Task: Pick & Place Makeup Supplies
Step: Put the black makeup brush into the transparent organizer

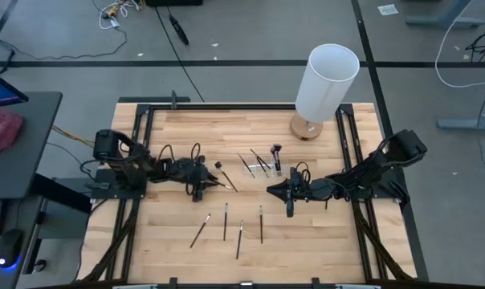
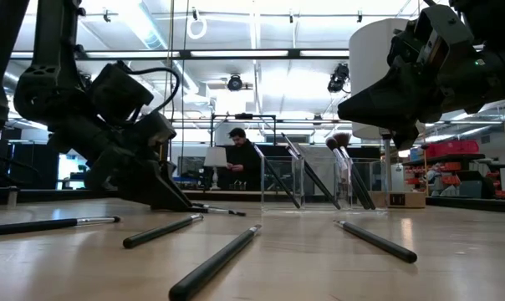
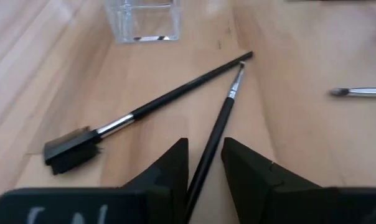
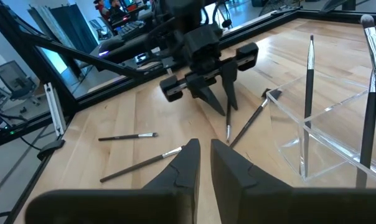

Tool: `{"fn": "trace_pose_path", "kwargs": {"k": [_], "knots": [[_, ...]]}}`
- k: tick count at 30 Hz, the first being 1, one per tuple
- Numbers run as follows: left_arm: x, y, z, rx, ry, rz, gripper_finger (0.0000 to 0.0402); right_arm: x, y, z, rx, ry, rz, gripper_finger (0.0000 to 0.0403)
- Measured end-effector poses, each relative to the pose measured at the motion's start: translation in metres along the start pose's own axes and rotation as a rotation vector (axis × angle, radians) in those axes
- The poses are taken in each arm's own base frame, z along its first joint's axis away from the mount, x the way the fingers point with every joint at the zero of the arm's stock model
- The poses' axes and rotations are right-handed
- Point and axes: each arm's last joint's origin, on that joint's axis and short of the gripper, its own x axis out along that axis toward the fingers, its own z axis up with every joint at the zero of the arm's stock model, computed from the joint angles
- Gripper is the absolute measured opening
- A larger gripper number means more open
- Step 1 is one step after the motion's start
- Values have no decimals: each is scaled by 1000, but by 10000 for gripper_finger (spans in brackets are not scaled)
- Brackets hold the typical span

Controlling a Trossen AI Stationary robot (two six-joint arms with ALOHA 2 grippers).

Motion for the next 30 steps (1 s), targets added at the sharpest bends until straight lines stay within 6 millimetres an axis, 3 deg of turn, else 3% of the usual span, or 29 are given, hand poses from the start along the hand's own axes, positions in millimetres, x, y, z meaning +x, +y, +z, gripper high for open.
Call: {"fn": "trace_pose_path", "kwargs": {"k": [5,17,30], "knots": [[2,-12,-1,11,1,0,88,0,0,0,0,0,0,43],[8,-20,-7,-50,-40,-12,13,0,0,0,-3,0,0,43],[10,-32,-8,-68,-75,66,11,0,0,0,-10,0,0,43]]}}
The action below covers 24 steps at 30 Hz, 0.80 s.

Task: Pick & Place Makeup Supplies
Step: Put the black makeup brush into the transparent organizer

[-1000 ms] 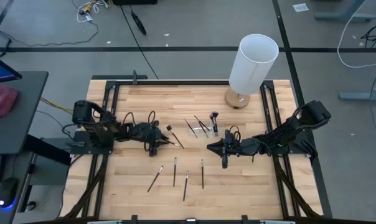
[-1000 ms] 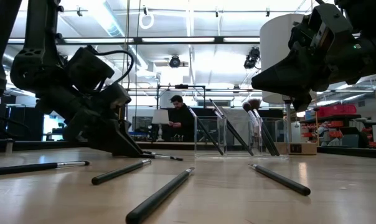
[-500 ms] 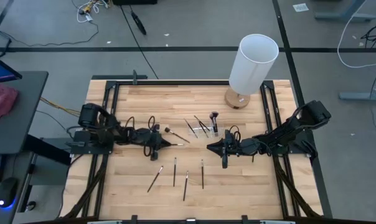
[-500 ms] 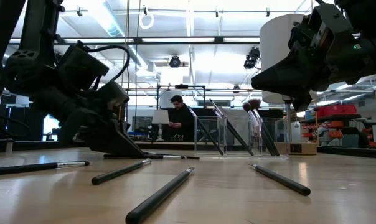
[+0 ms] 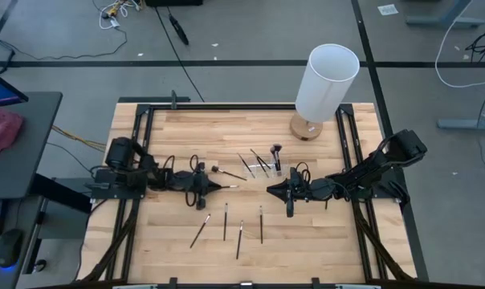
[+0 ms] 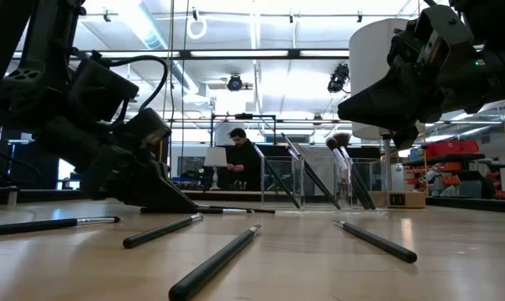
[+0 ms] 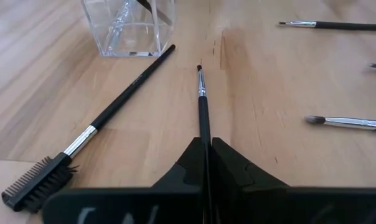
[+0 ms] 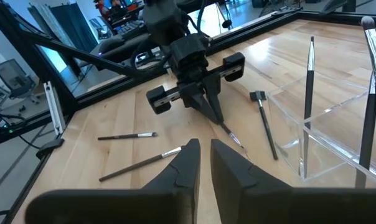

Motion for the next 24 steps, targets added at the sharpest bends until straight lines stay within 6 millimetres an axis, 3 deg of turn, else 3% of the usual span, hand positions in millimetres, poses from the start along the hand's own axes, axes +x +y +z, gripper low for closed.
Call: {"fn": "trace_pose_path", "kwargs": {"k": [11,24], "knots": [[-2,-5,9,11,-111,-90,10,0,0,0,0,0,0,43],[-8,-13,34,-17,-366,-122,10,0,0,-1,-14,11,-5,43]]}}
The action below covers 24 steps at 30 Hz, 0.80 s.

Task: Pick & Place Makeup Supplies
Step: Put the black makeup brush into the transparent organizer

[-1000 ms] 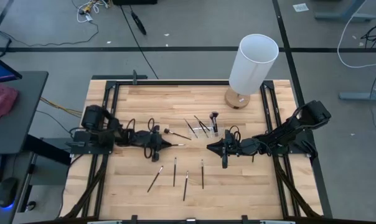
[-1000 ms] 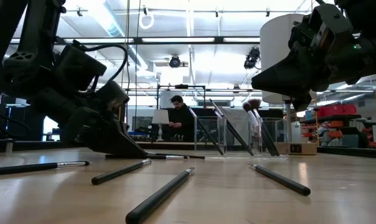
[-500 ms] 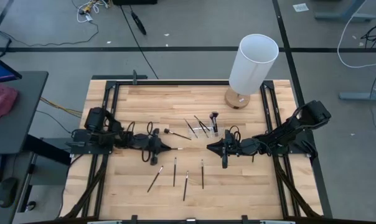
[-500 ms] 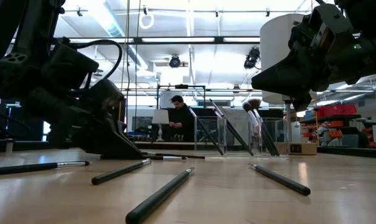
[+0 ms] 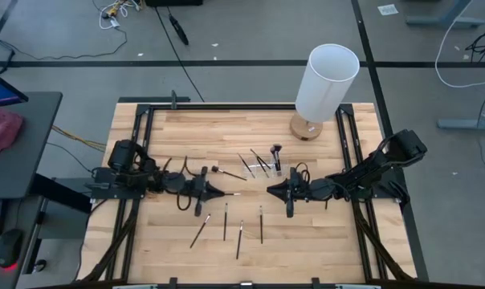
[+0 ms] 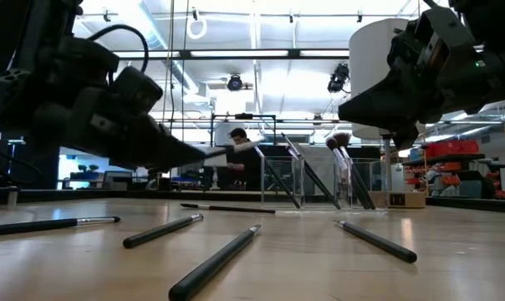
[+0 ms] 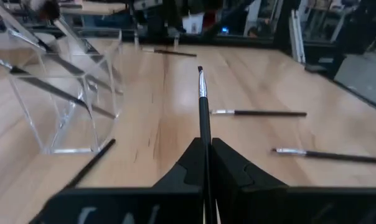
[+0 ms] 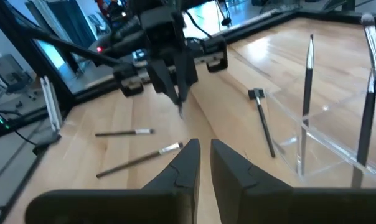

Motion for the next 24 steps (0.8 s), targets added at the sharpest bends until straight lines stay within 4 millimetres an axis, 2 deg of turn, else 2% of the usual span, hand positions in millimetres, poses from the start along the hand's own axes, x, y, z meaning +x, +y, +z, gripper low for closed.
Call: {"fn": "trace_pose_path", "kwargs": {"k": [6,14,20,24], "knots": [[19,-4,16,-12,-97,15,10,0,-3,-7,-29,53,-26,47],[45,-9,40,-10,-218,-7,11,15,2,-13,-77,54,-73,112],[61,-14,57,0,-301,-17,11,36,19,-5,-148,-81,-52,158],[68,-17,67,18,-344,-21,11,37,28,6,-136,-195,-36,165]]}}
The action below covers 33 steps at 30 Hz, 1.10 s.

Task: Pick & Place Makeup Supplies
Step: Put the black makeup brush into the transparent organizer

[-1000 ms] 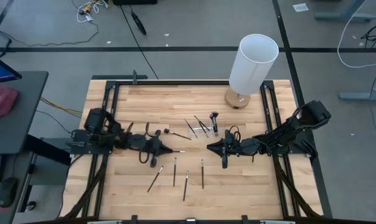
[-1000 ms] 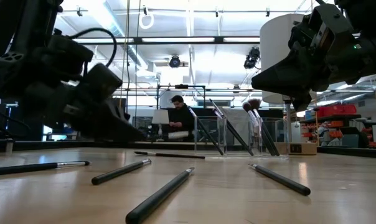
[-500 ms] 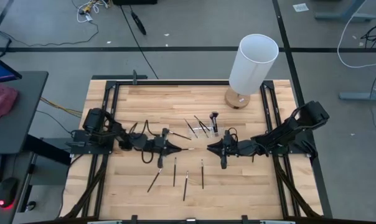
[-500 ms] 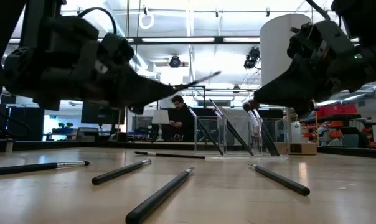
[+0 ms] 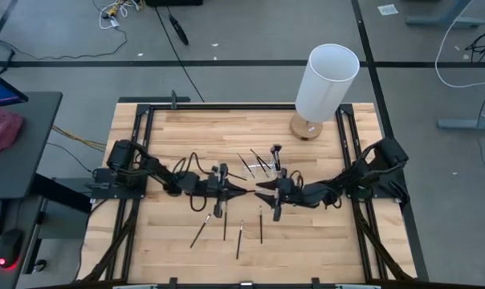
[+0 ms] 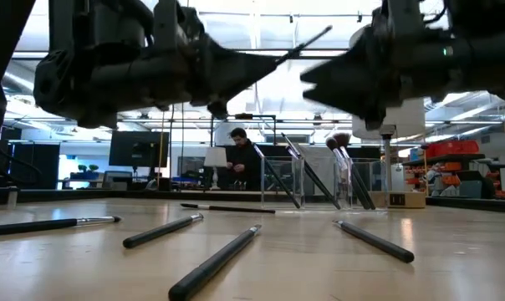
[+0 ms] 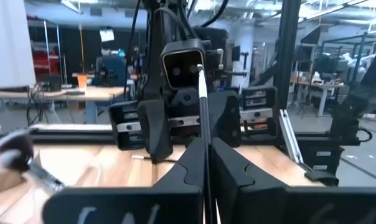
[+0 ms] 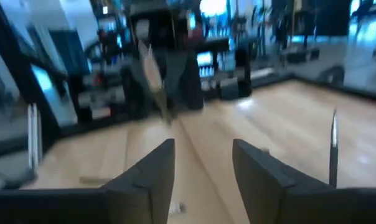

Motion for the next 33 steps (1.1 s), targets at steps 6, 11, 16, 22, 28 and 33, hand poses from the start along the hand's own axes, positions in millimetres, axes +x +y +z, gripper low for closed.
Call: {"fn": "trace_pose_path", "kwargs": {"k": [6,11,16,22,28,33], "knots": [[10,-5,7,22,-40,-12,11,-4,6,16,14,-149,-3,149],[13,-6,8,22,-49,-16,13,-8,11,20,-10,-184,30,131],[13,-6,8,23,-47,-25,12,-8,13,19,-50,-176,86,118],[13,-5,8,21,-45,-3,14,-7,14,12,-133,-116,99,122],[13,-5,8,20,-45,-11,15,-7,13,10,-149,-99,87,151],[13,-5,8,21,-45,-10,14,-8,13,16,-119,-151,64,173]]}}
